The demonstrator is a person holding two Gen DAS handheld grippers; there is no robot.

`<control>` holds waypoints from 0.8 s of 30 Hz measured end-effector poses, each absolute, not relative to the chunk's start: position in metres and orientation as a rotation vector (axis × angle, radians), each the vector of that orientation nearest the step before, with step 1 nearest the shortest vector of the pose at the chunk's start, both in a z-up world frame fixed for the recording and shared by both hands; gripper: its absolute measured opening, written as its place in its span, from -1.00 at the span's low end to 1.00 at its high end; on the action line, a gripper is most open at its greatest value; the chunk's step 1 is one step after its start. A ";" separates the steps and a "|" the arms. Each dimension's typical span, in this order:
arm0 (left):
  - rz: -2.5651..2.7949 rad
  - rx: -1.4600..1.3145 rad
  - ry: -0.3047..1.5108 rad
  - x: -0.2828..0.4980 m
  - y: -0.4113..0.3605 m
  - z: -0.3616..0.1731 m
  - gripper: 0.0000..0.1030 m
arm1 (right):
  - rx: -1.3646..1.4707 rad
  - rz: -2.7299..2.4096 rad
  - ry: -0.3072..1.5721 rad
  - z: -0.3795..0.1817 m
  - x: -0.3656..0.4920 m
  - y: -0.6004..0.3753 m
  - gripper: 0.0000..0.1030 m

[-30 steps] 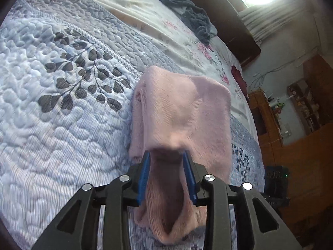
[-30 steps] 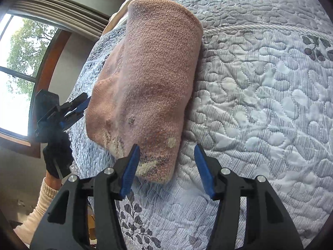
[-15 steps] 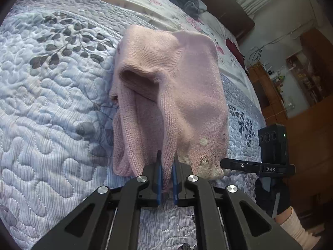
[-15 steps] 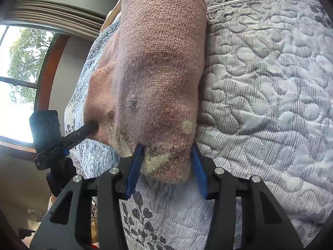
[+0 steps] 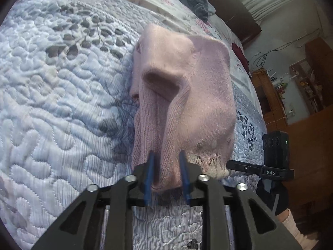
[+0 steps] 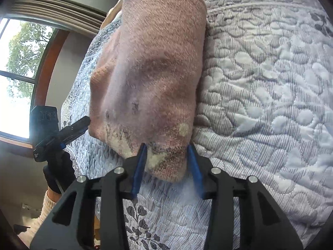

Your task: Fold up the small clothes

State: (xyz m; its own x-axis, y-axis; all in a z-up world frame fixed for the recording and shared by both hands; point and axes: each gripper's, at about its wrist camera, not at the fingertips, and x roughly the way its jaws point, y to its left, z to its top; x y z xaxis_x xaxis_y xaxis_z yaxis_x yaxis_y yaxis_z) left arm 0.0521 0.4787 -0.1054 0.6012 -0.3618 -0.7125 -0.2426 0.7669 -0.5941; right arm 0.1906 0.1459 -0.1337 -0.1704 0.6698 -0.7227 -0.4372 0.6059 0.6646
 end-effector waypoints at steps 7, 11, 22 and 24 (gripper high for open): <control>-0.046 -0.863 0.888 0.099 0.528 -0.106 0.37 | 0.293 1.005 1.366 -0.111 0.221 0.143 0.13; -0.082 -0.963 0.896 0.124 0.545 -0.130 0.33 | 0.307 1.000 1.371 -0.115 0.236 0.145 0.16; -0.188 -0.819 1.032 0.175 0.517 -0.162 0.40 | 0.332 1.026 1.382 -0.134 0.257 0.167 0.34; -0.221 -0.829 1.014 0.176 0.515 -0.164 0.38 | 0.349 1.033 1.389 -0.139 0.260 0.171 0.48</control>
State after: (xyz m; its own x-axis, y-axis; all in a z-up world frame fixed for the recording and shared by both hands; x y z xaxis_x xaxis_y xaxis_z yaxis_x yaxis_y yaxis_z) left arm 0.1764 0.5151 -0.1638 0.5358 -0.5234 -0.6625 -0.2006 0.6833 -0.7020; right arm 0.2603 0.1714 -0.1394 -0.1473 0.7594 -0.6338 -0.3881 0.5450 0.7432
